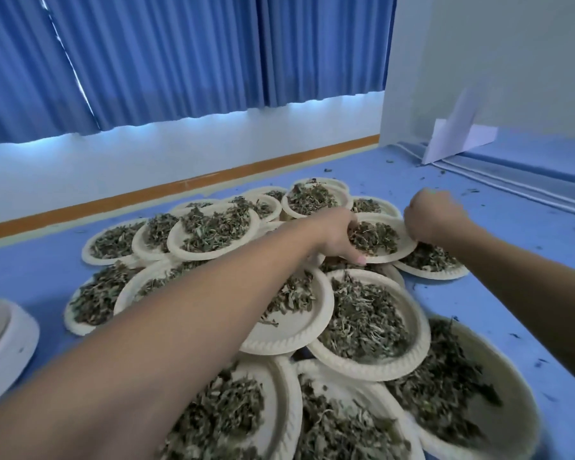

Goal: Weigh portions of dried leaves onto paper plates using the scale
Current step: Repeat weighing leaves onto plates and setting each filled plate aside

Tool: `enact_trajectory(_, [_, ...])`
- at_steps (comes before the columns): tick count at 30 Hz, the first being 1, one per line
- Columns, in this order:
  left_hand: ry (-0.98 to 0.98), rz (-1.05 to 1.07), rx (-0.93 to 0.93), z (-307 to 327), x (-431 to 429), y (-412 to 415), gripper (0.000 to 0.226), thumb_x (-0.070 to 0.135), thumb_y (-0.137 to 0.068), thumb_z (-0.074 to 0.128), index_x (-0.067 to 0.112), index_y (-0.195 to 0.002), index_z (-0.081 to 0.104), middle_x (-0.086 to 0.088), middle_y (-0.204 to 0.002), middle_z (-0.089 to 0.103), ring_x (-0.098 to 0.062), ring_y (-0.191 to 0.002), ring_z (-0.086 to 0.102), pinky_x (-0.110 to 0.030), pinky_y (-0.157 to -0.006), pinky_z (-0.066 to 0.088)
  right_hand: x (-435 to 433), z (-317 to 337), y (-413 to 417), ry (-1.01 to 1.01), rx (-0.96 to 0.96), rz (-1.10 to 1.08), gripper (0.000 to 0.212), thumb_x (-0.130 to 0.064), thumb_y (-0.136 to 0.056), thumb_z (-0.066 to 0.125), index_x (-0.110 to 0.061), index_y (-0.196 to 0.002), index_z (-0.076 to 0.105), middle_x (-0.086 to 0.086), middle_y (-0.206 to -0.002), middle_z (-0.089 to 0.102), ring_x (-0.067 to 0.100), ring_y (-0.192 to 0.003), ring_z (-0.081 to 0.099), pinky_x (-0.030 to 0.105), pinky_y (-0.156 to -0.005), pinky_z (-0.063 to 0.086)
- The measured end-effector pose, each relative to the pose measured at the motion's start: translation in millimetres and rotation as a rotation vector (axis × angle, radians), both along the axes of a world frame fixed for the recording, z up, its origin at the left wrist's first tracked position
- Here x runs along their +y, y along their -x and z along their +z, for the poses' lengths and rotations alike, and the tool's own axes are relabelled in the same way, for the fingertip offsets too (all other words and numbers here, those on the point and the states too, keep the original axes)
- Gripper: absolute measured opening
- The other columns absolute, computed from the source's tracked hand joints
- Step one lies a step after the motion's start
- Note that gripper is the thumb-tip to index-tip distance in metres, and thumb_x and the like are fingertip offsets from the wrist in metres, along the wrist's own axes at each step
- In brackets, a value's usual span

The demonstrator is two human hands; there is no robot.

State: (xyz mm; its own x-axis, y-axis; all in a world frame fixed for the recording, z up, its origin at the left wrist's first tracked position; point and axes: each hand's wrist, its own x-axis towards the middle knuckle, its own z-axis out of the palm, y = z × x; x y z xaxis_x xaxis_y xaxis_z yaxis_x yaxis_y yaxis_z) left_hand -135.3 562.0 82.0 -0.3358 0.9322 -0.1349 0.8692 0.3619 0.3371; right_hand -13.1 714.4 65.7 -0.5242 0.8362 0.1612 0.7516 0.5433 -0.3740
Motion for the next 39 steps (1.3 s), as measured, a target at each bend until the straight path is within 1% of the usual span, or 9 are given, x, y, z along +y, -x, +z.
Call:
enact_trajectory(6, [-0.211,0.030,-0.009,25.7,-36.7,18.5,0.045,0.026,-0.090,0.075,0.011,-0.131,0.064,-0.006,-0.132,0.064,-0.021,-0.119,0.059,-0.032,-0.098,0.048,-55.2,24.1,27.7,-0.151,0.124,0.321,0.026,-0.012,-0.095,0.049,-0.016,-0.074,0.064,0.010,-0.071,0.064,0.032,-0.069,0.058,0.035,-0.059,0.048])
enact_trajectory(9, [-0.300,0.086,0.067,38.8,-75.2,33.4,0.010,0.018,-0.094,0.066,0.012,-0.092,0.074,-0.004,-0.091,0.071,-0.022,-0.086,0.062,-0.033,-0.073,0.049,-104.8,38.4,52.0,-0.143,0.136,0.530,0.026,-0.009,-0.092,0.051,-0.017,-0.072,0.065,0.005,-0.067,0.061,0.025,-0.064,0.055,0.033,-0.057,0.046])
enact_trajectory(12, [-0.304,0.181,0.229,50.5,-131.5,48.0,0.022,0.005,-0.090,0.057,0.009,-0.070,0.064,-0.008,-0.066,0.058,-0.024,-0.067,0.048,-0.033,-0.056,0.031,-157.7,50.2,80.2,-0.136,0.141,0.681,0.025,-0.005,-0.087,0.050,-0.014,-0.071,0.066,0.010,-0.068,0.062,0.031,-0.067,0.056,0.036,-0.060,0.049])
enact_trajectory(17, [-0.302,0.346,0.313,62.0,-258.5,66.4,0.015,0.011,-0.093,0.061,0.008,-0.083,0.073,-0.006,-0.073,0.068,-0.020,-0.072,0.061,-0.036,-0.070,0.049,-257.8,57.3,117.4,-0.102,0.228,0.942,0.028,-0.009,-0.089,0.057,-0.026,-0.066,0.064,-0.001,-0.059,0.062,0.017,-0.057,0.053,0.031,-0.058,0.037])
enact_trajectory(19, [-0.308,0.408,0.309,62.9,-316.8,70.6,0.011,0.015,-0.093,0.066,0.011,-0.092,0.077,-0.002,-0.087,0.075,-0.018,-0.085,0.067,-0.037,-0.082,0.052,-301.8,55.1,126.2,-0.098,0.214,1.070,0.024,-0.013,-0.091,0.057,-0.021,-0.074,0.072,0.001,-0.064,0.066,0.019,-0.060,0.059,0.036,-0.059,0.045])
enact_trajectory(25, [-0.413,0.719,0.272,28.4,-497.2,64.8,0.011,0.017,-0.095,0.068,0.013,-0.098,0.077,0.001,-0.097,0.075,0.001,-0.081,0.064,-0.024,-0.083,0.052,-416.7,35.4,138.4,-0.238,0.141,1.375,0.027,-0.029,-0.104,0.053,-0.021,-0.121,0.073,0.002,-0.124,0.067,0.022,-0.115,0.059,0.040,-0.099,0.046])
enact_trajectory(28, [-0.305,0.755,0.190,4.7,-548.2,59.3,0.022,0.023,-0.099,0.062,0.020,-0.118,0.073,0.007,-0.115,0.071,-0.007,-0.103,0.063,-0.029,-0.092,0.051,-453.1,23.4,141.1,-0.314,0.116,1.413,0.034,-0.039,-0.105,0.052,-0.029,-0.134,0.064,-0.007,-0.141,0.059,0.018,-0.132,0.050,0.043,-0.107,0.039])
enact_trajectory(36, [-0.277,0.559,0.224,-13.0,-563.9,61.8,0.030,0.029,-0.096,0.067,0.033,-0.125,0.065,0.019,-0.109,0.066,-0.004,-0.096,0.060,-0.024,-0.081,0.046,-485.7,16.2,149.4,-0.179,0.020,1.395,0.022,-0.036,-0.097,0.067,-0.023,-0.109,0.080,-0.005,-0.107,0.072,0.016,-0.095,0.064,0.041,-0.088,0.051])
enact_trajectory(39, [-0.240,0.513,0.287,-14.1,-560.6,66.1,0.032,0.032,-0.091,0.072,0.032,-0.122,0.066,0.013,-0.113,0.069,-0.014,-0.104,0.061,-0.039,-0.091,0.050,-487.2,23.3,153.9,-0.134,0.030,1.408,0.017,-0.031,-0.092,0.075,-0.026,-0.107,0.081,-0.007,-0.104,0.074,0.012,-0.093,0.064,0.037,-0.090,0.049])
